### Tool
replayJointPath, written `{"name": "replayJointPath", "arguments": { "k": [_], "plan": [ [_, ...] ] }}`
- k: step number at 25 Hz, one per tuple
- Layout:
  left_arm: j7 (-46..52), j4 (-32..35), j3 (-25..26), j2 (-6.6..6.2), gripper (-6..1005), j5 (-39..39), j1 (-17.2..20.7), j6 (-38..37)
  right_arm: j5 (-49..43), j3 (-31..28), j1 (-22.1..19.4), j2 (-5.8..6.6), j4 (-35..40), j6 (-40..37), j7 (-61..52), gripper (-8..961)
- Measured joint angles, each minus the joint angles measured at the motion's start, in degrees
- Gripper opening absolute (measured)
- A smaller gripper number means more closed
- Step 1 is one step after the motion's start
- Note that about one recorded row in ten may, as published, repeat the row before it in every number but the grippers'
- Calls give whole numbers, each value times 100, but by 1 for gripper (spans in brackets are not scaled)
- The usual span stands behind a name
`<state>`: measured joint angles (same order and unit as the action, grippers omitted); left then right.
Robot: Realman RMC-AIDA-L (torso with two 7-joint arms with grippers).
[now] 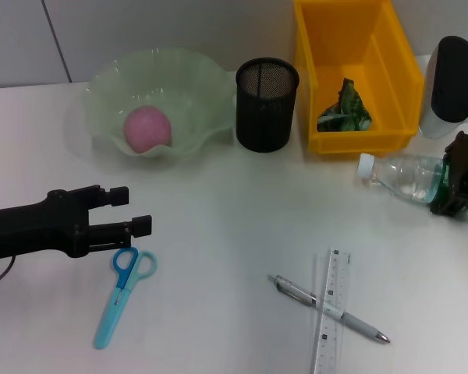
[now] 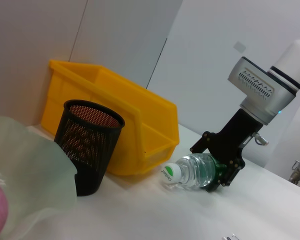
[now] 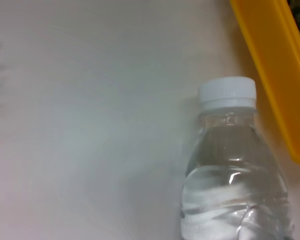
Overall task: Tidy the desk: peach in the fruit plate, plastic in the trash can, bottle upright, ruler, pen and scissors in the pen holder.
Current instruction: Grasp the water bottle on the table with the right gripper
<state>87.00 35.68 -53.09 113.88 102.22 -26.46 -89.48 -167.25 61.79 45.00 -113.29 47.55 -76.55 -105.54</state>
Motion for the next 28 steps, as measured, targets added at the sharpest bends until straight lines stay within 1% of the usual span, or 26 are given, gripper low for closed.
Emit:
{"name": "replayJointPath", "arguments": {
  "k": [14,24,28],
  "plan": [
    [1,0,0,-9,826,0,1,1,-1,0,0,0,-1,44,-41,736],
    [6,0,4,-15,826,0,1,1,-2,32,-9,-24,2,120,-69,735],
    [9,0,10,-15,826,0,1,1,18,23,12,-42,40,-51,-44,735]
  ]
}}
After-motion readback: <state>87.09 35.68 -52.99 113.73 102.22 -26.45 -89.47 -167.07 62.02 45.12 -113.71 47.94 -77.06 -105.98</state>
